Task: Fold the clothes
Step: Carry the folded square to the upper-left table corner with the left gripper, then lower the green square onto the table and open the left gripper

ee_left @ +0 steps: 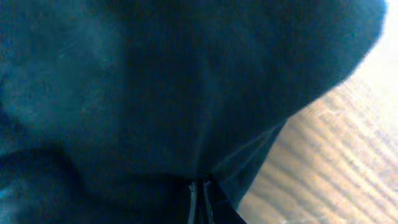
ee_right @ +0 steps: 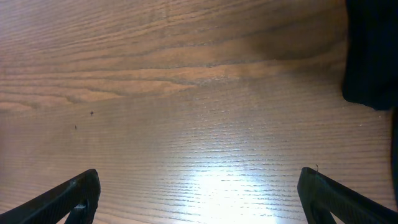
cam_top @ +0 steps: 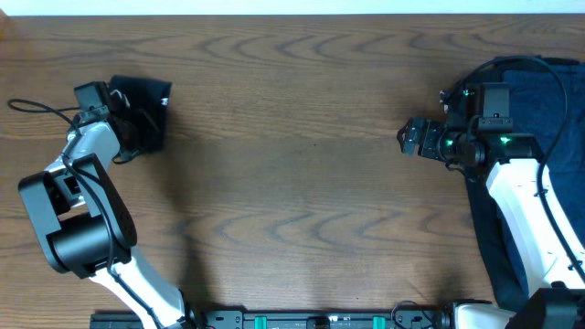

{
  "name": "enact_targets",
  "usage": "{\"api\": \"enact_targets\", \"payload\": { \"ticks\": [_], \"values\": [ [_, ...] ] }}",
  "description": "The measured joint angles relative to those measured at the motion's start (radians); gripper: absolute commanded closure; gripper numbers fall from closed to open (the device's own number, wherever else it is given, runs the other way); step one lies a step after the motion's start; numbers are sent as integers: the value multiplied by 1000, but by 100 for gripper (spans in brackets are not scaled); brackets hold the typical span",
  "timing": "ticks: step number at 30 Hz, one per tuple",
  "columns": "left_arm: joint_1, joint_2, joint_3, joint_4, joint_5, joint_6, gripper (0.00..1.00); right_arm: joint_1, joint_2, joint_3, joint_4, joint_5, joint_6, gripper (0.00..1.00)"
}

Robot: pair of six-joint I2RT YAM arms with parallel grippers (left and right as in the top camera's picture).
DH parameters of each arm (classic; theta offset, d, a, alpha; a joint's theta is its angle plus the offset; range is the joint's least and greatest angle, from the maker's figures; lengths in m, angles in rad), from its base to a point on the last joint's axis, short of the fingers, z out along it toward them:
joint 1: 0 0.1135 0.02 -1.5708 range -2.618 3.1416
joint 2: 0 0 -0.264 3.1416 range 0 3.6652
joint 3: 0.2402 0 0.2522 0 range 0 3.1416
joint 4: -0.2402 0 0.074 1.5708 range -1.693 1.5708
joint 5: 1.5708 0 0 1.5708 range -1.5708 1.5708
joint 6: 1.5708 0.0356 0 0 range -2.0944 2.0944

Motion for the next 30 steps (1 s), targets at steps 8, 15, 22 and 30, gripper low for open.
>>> {"api": "enact_targets", "payload": {
  "ticks": [8, 15, 22, 30],
  "values": [
    [22, -70, 13, 11, 98, -25, 94, 0, 0, 0, 0, 0, 0, 1],
    [103, -201, 44, 20, 113, -34, 94, 0, 0, 0, 0, 0, 0, 1],
    [163, -161, 45, 25, 61, -59, 94, 0, 0, 0, 0, 0, 0, 1],
    [175, -44, 45, 13, -16, -70, 94, 0, 0, 0, 0, 0, 0, 1]
  ]
}}
